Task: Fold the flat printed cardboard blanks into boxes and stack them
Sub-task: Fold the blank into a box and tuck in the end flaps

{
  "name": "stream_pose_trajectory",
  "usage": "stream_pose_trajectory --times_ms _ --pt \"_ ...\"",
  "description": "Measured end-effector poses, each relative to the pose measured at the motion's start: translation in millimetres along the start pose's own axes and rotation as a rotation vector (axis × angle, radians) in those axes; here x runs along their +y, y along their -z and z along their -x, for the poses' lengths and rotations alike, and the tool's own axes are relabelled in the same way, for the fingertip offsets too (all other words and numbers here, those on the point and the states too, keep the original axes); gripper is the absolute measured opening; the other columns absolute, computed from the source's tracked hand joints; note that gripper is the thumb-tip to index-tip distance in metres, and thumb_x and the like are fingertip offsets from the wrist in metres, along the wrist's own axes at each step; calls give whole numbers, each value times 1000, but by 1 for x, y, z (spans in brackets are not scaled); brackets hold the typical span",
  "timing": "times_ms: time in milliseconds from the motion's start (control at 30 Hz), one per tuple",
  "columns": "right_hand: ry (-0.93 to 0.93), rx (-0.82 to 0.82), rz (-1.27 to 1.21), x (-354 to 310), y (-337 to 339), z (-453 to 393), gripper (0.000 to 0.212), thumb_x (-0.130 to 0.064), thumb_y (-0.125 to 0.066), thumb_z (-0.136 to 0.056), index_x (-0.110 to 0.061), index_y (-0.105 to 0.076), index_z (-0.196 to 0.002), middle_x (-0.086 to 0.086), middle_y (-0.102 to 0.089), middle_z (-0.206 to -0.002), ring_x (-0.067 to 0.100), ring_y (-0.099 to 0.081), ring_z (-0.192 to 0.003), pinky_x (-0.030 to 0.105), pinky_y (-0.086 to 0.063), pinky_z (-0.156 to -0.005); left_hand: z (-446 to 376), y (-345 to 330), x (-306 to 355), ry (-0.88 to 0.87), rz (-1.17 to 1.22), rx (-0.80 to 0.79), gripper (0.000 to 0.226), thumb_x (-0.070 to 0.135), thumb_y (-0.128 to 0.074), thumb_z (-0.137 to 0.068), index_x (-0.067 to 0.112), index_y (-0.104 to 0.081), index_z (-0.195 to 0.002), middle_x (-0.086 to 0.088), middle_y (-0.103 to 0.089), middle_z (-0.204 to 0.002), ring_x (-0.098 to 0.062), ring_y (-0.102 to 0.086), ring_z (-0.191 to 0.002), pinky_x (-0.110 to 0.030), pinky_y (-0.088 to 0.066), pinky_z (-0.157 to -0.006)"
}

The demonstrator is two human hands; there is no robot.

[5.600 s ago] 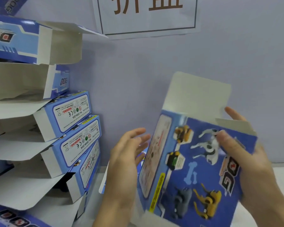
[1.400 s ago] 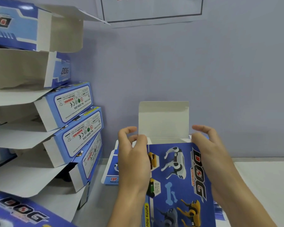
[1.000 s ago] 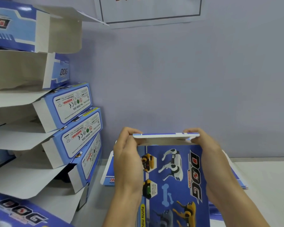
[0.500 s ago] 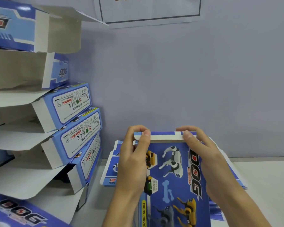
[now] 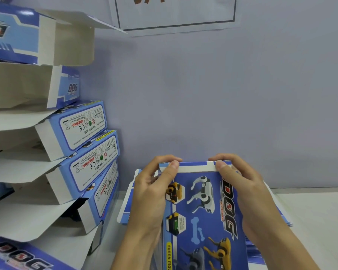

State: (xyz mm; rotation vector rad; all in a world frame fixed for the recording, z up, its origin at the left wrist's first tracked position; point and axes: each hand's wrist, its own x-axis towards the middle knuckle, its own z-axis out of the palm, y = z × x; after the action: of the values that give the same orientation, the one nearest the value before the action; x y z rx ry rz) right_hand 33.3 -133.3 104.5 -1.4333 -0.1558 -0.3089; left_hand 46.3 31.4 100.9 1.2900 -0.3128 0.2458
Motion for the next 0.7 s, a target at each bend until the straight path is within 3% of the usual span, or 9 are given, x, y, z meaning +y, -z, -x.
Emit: stream_pose_trajectory --times_ms 233,433,600,700 --pt "24 46 -26 1 -6 1 33 -51 -67 -68 -34 -69 -97 2 -76 -95 23 -76 -75 31 -58 -50 -1 -1 -3 -40 -28 51 30 46 -67 -72 22 -67 -90 -13 -74 -86 -31 -75 -83 -40 -61 -62" --pt "29 49 -20 -2 -8 3 30 -52 -68 -62 -37 -71 -87 6 -72 -109 24 -76 -77 33 -59 -52 -1 -2 -5 -50 -71 98 37 56 -65 -67 27 -63 -90 -11 -74 -87 -30 -75 -84 -43 -60 -62" --pt "30 46 -40 -2 -8 4 33 -52 -70 -57 -34 -71 -84 6 -71 -112 25 -76 -76 36 -59 -56 2 -7 -3 -59 -108 110 30 44 -74 -71 26 -60 -90 -4 -75 -87 -24 -76 -79 -33 -58 -51" --pt "37 46 -48 -2 -10 4 30 -52 -69 -58 -34 -70 -81 7 -71 -110 24 -76 -74 32 -58 -51 2 -8 -1 -60 -130 144 27 41 -76 -71 26 -60 -86 -9 -73 -93 -25 -76 -78 -34 -59 -52"
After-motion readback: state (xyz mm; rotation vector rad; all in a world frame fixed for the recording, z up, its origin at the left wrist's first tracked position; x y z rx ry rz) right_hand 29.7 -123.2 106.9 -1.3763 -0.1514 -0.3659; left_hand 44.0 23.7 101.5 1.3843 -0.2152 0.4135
